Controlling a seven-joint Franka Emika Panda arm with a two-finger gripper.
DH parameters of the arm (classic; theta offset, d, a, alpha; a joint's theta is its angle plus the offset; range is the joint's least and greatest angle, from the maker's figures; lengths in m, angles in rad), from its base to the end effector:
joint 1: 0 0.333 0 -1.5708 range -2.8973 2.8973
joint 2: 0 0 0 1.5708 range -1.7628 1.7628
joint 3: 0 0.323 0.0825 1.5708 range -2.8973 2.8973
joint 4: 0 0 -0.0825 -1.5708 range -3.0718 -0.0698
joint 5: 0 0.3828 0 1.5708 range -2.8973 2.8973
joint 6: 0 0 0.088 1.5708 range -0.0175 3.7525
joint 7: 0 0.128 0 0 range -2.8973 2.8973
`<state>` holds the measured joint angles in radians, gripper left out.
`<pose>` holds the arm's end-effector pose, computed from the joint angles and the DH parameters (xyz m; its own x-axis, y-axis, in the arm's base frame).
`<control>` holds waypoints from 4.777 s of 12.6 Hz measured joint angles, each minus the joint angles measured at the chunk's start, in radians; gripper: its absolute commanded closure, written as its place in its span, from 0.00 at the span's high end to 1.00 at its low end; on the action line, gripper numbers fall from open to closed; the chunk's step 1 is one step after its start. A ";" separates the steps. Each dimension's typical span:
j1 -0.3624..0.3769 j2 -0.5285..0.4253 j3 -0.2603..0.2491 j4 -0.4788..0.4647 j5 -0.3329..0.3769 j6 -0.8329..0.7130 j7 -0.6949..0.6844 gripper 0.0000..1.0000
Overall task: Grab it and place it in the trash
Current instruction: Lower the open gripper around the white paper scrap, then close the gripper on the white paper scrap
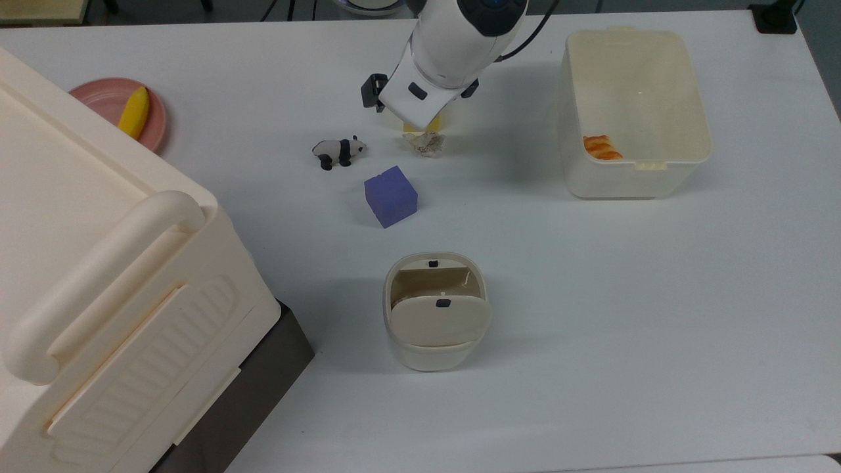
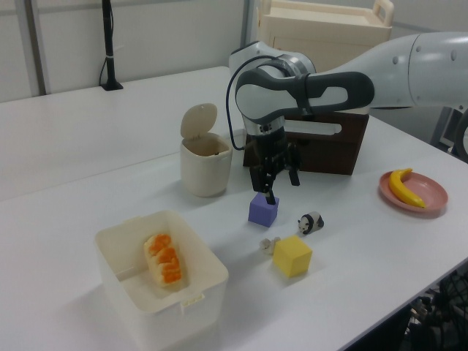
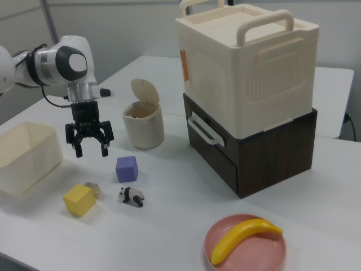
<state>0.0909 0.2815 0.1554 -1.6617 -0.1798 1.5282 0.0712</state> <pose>0.5746 0.1132 0.4081 0.9070 0.1595 -0.3897 0.2344 -0.9601 0.1524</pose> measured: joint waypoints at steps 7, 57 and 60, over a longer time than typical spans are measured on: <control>0.004 0.068 0.000 -0.020 0.001 -0.024 0.016 1.00; 0.053 0.159 0.002 -0.056 -0.017 0.137 -0.119 0.00; 0.054 0.166 0.002 -0.057 -0.017 0.137 -0.119 0.00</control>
<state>0.1448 0.4471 0.1577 -1.7186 -0.1972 1.6651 -0.0475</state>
